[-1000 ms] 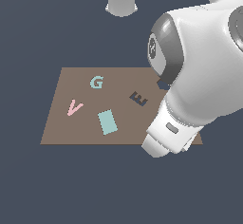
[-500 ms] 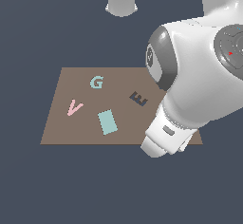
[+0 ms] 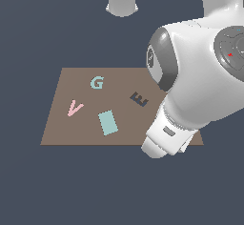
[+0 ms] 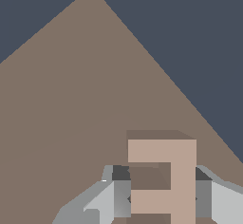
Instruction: Insert a designated object into the corresponding slot on a board.
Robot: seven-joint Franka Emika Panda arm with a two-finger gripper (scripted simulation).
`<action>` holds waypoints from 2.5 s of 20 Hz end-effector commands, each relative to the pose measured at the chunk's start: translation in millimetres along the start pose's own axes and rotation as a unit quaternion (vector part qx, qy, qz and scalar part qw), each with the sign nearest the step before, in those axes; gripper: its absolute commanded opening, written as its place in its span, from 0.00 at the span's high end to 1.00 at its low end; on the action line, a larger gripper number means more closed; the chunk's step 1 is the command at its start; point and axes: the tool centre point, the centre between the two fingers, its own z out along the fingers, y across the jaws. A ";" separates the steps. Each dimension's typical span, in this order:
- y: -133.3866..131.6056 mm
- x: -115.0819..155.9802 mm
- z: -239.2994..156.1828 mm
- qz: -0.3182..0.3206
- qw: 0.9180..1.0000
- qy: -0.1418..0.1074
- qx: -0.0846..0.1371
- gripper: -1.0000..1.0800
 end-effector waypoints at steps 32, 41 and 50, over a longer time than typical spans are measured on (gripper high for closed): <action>-31.9 -96.1 -7.9 -0.003 1.000 0.000 0.000 1.00; -37.7 -115.7 -9.6 -0.003 1.000 0.000 0.000 1.00; -38.3 -118.8 -0.3 -0.003 1.000 -0.001 0.000 1.00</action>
